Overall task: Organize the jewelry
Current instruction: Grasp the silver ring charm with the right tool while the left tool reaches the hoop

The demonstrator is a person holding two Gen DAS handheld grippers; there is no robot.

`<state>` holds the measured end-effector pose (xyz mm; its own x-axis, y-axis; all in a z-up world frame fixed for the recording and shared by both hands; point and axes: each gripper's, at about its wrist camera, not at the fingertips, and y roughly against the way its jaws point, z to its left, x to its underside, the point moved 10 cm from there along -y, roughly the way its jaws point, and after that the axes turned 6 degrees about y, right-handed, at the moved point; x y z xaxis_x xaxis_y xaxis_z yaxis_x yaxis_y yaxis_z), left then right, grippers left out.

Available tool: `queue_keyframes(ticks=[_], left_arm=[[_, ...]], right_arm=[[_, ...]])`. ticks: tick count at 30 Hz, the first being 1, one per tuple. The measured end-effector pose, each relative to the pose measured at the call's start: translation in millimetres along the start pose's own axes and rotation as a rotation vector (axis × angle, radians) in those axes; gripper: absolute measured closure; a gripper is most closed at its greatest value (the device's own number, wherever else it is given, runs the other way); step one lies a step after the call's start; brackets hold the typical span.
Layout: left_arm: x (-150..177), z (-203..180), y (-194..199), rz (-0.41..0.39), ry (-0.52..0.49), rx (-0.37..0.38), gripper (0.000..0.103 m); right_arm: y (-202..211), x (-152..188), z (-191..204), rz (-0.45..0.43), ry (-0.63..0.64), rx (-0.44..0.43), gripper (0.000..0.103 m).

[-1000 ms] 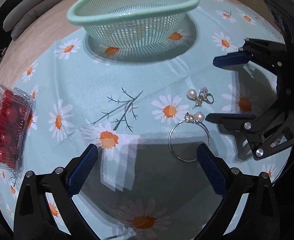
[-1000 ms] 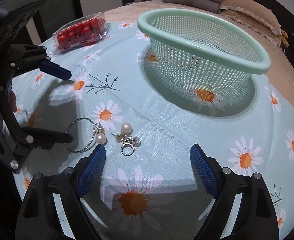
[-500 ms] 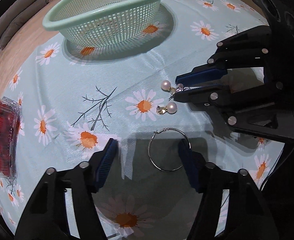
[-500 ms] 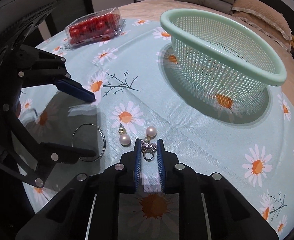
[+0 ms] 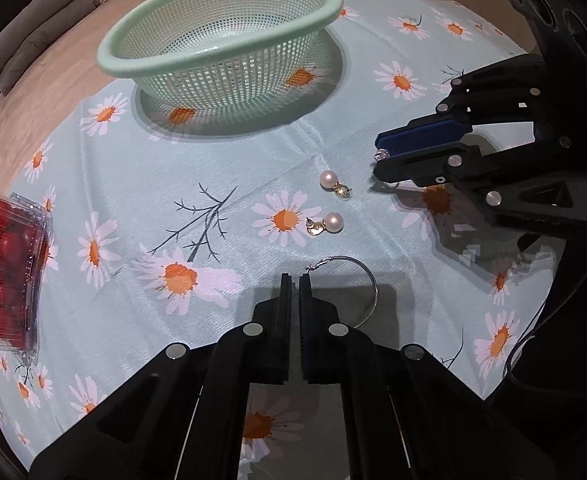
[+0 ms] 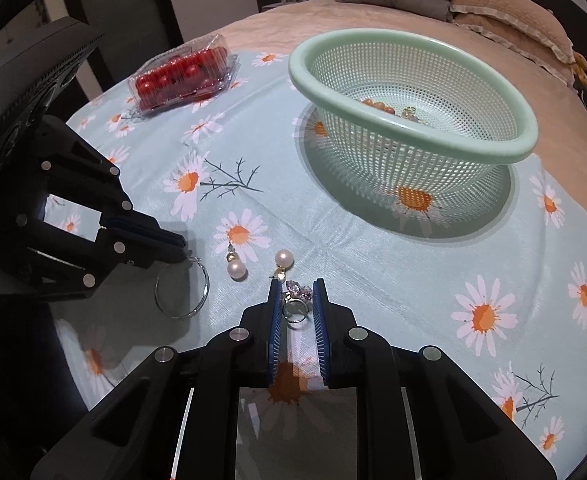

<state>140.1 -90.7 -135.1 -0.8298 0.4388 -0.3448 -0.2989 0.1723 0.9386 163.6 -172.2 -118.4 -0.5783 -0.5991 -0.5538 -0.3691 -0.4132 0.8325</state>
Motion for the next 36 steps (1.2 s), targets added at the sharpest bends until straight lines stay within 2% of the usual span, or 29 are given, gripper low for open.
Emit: queue_keyframes(ticks=[6,7,11,12,13,14,15,20,22,23,24,29,32,34,36], left_arm=[[-13.0,-0.2,23.7,-0.066,0.013,0.047,0.099],[-12.0,-4.5,23.2,-0.061,0.001,0.064,0.099],[-3.2,-7.3,10.1,-0.023,-0.049,0.027,0.096],[-1.9,-7.0,6.1,-0.011,-0.05,0.023,0.093],[-0.9,-5.4,2.5,-0.006,-0.045,0.013,0.077],[-0.2,-2.3,-0.2,-0.002,-0.034,0.001,0.051],[0.0,0.3,-3.3,0.003,-0.027,-0.006,0.04],[8.0,-1.0,-26.2,0.043,-0.046,-0.034,0.036],[8.1,-3.3,-24.3,0.037,-0.057,-0.031,0.027],[9.8,-4.5,-24.8,0.045,-0.056,-0.021,0.015],[11.5,-4.5,-26.1,0.052,-0.061,-0.024,0.013],[11.4,-1.4,-20.7,0.038,-0.055,-0.034,0.013],[9.1,-3.6,-9.5,0.013,-0.032,0.012,0.008],[13.0,-13.4,-4.8,0.009,-0.063,0.051,0.006],[19.3,-23.5,-10.8,0.026,-0.111,0.04,0.006]], right_arm=[[26.8,-2.1,-8.7,-0.036,-0.02,0.001,0.088],[29.4,-2.9,-10.0,-0.041,-0.019,0.007,0.088],[37.5,-3.3,-12.9,-0.053,-0.03,0.001,0.089],[39.2,-3.1,-13.2,-0.055,-0.031,-0.001,0.089],[40.7,-3.4,-13.8,-0.056,-0.032,-0.002,0.089],[40.9,-3.2,-13.6,-0.054,-0.03,-0.001,0.089],[41.3,-3.8,-13.0,-0.053,-0.026,0.001,0.089],[43.8,-5.4,-9.9,-0.055,-0.015,0.0,0.088],[44.5,-5.0,-10.5,-0.056,-0.015,0.004,0.088],[44.1,-4.3,-10.6,-0.053,-0.015,0.005,0.088],[43.5,-3.3,-10.6,-0.049,-0.013,0.007,0.088],[41.9,1.6,-11.6,-0.039,-0.009,0.007,0.088],[42.8,1.4,-11.3,-0.041,-0.006,0.003,0.088],[43.4,1.6,-11.6,-0.043,-0.003,0.0,0.088],[43.7,2.0,-12.3,-0.041,-0.004,0.003,0.088]])
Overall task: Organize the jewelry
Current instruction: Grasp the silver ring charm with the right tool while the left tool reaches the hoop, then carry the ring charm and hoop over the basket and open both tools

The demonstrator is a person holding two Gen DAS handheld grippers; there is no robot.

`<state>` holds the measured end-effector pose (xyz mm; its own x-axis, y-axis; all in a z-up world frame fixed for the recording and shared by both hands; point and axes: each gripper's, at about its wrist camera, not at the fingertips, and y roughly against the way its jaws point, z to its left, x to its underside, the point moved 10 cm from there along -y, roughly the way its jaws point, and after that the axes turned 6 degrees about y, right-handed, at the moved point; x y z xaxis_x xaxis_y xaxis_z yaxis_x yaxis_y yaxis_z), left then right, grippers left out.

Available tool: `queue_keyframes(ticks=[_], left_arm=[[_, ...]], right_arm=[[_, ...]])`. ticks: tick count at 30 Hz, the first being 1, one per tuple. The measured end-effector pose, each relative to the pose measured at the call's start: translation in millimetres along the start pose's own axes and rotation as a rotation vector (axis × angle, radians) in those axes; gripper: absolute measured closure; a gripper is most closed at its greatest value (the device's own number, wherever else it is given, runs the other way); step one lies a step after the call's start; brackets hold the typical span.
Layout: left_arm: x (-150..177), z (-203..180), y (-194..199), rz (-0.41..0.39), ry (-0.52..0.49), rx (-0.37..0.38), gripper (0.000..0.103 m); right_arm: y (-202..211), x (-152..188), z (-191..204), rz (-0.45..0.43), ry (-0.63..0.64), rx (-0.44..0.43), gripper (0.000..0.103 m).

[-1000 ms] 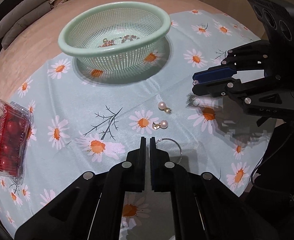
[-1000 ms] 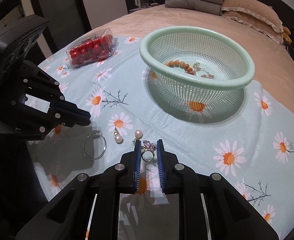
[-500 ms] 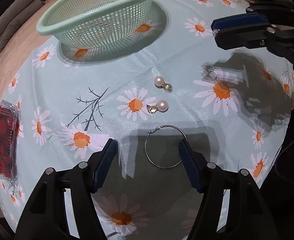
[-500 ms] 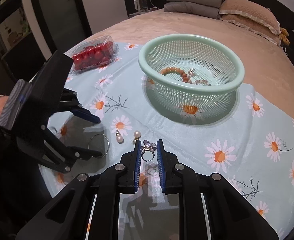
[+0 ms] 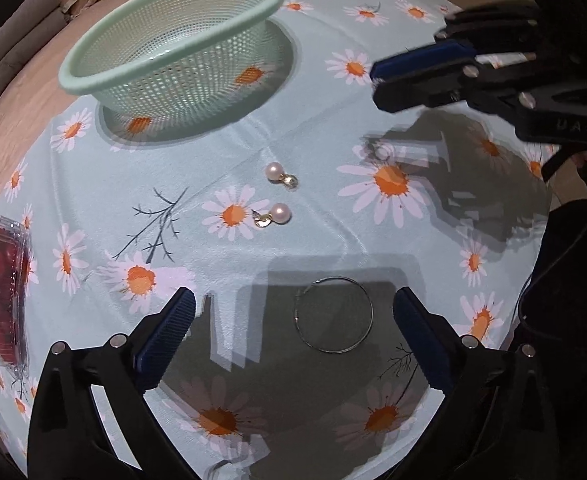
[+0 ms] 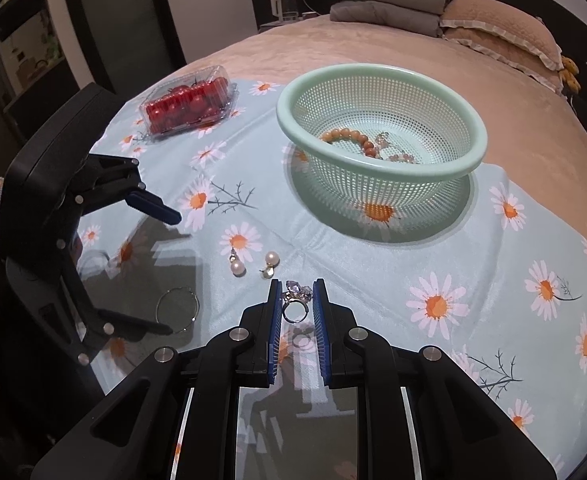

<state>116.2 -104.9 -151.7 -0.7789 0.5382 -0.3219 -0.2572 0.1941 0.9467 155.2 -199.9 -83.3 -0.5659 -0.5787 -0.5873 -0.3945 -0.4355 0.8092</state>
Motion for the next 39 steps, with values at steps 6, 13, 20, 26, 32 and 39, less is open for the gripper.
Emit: queue_keyframes(ticks=[6,13,20,26,32,39], left_arm=[[13.0,-13.1,-20.1,0.047,-0.074,-0.06,0.011],[-2.0,-25.7,-7.4,0.03,-0.061,-0.007,0.059],[-21.9,-14.1,10.3,0.002,-0.031,-0.035,0.059],[-55.9,10.0,55.5,-0.124,0.09,-0.011,0.059],[-93.5,29.0,105.3,-0.301,0.226,0.034,0.059],[-138.6,53.5,130.1,-0.449,0.383,0.032,0.059]], right_arm=[[0.0,2.8,-2.3,0.007,-0.004,0.003,0.088],[1.7,2.3,-4.8,0.008,-0.005,0.006,0.088],[8.1,-5.1,-4.8,-0.014,0.0,0.002,0.088],[25.4,-22.5,-14.0,-0.082,-0.032,0.002,0.088],[38.6,-45.0,-29.2,-0.164,-0.109,0.002,0.088],[43.7,-72.5,-51.4,-0.272,-0.217,0.0,0.088]])
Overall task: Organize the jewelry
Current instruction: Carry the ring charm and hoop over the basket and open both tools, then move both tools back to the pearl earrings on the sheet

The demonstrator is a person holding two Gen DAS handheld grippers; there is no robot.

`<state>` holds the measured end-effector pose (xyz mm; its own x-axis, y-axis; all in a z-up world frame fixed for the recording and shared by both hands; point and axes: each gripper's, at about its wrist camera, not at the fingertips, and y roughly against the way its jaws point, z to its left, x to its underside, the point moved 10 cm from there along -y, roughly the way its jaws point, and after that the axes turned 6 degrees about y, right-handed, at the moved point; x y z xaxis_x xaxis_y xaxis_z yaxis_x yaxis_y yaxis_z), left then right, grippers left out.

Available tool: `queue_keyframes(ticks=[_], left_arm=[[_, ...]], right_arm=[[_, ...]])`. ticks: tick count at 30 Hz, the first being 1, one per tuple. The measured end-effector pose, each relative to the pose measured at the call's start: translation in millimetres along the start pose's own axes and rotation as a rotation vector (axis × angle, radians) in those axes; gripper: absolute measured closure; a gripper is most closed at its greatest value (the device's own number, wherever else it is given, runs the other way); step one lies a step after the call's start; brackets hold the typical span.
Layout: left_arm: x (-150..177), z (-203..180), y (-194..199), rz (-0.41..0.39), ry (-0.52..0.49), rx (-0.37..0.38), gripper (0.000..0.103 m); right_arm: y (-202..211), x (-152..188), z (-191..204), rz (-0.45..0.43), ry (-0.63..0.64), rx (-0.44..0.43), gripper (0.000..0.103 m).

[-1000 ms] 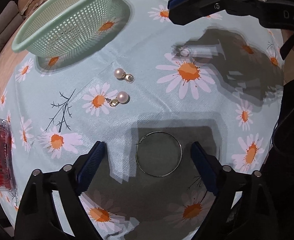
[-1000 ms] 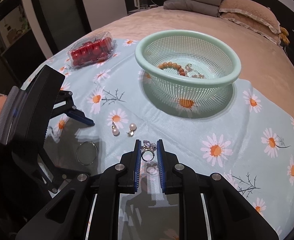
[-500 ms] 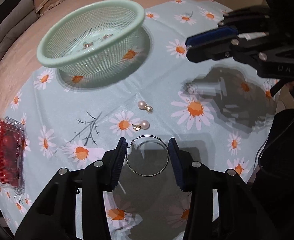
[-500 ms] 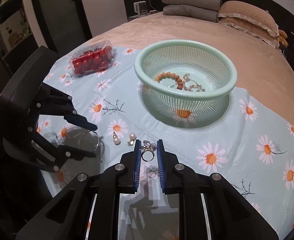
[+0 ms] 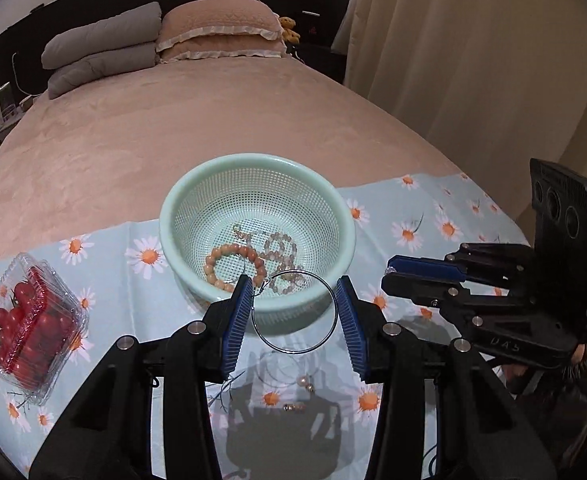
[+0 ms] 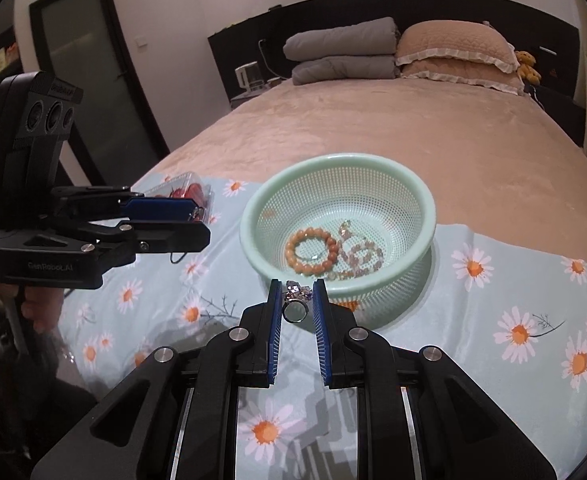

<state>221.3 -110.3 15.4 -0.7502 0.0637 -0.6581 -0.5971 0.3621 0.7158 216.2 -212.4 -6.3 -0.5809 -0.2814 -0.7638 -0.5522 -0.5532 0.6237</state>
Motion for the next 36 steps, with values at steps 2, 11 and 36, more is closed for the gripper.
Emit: queue_keyframes(ticks=[2,11,36], left_arm=[[-2.0,3.3,-9.9,-0.003,0.04,-0.009,0.059],[-2.7,28.3,-45.8,0.021,0.203,0.034,0.059],[18.3,58.2,-39.3,0.039,0.208,-0.018,0.015]], right_arm=[[-4.3,-7.6,-6.4,-0.027,-0.054,-0.006,0.088],[-27.2,-15.3,-33.4,-0.084,-0.24,-0.033,0.088],[-24.2,11.0,-24.7,-0.067,0.003,0.076,0.037]])
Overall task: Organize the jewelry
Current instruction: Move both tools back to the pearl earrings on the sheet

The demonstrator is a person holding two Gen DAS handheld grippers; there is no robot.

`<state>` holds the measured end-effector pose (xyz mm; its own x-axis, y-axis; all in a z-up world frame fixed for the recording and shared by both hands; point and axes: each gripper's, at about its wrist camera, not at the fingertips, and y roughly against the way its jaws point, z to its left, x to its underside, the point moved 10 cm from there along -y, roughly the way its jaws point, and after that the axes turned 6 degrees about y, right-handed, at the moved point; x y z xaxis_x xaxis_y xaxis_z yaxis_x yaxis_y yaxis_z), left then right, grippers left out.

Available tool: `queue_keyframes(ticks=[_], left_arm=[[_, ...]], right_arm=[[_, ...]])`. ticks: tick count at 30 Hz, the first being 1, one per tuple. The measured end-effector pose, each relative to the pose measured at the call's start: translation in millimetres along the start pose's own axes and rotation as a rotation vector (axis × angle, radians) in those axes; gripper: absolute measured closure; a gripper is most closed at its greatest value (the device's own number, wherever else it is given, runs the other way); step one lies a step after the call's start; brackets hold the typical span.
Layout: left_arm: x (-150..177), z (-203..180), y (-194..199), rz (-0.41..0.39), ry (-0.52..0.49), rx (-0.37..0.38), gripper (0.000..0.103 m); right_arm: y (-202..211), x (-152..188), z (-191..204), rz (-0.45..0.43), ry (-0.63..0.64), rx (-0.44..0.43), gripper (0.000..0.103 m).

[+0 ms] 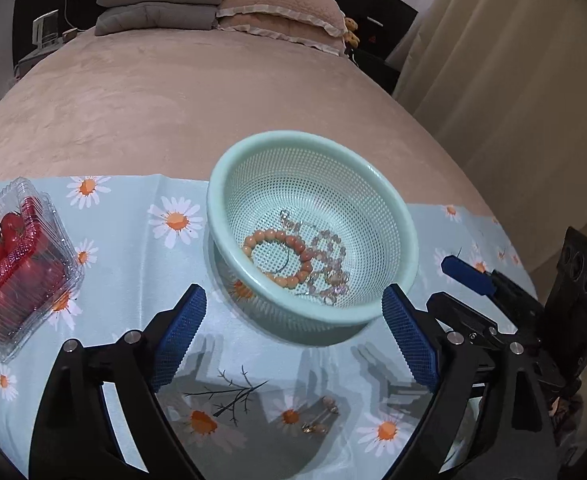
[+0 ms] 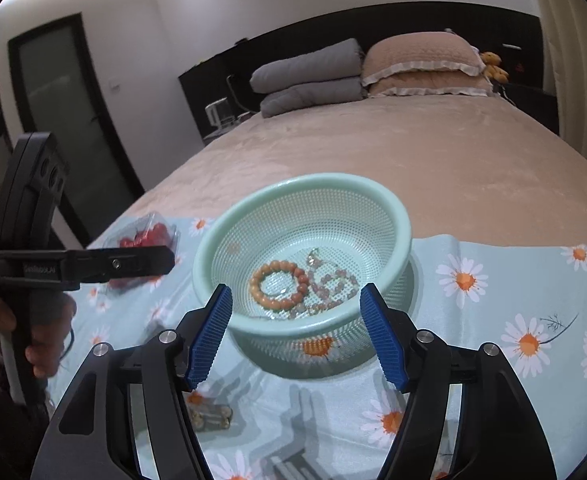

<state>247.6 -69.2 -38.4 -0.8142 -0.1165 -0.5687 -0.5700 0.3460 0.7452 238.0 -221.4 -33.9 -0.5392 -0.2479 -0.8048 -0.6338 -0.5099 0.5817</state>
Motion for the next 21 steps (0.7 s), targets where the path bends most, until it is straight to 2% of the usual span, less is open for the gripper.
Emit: queue_keyframes(ticks=[3,8,13,17,21], left_arm=[[9.4,4.6,-0.1,0.022,-0.061,-0.033,0.01],[32.9,14.1,-5.6,0.085,-0.177,-0.109,0.01],[56.6,17.2,-10.3,0.161,-0.251,-0.114,0.01],[79.6,21.6,-21.0,0.227,-0.328,-0.15,0.01],[98.0,28.4,-31.0,0.295,-0.354,-0.164,0.01]], right_arm=[[-0.7,9.2,8.4,0.043,0.052,-0.009,0.037],[-1.0,27.1,23.8,0.099,0.099,-0.054,0.037],[-15.0,51.5,45.2,0.191,0.181,-0.088,0.037],[-27.6,66.7,62.0,0.232,0.26,-0.102,0.037],[-41.2,82.6,71.5,0.293,0.317,-0.101,0.037]])
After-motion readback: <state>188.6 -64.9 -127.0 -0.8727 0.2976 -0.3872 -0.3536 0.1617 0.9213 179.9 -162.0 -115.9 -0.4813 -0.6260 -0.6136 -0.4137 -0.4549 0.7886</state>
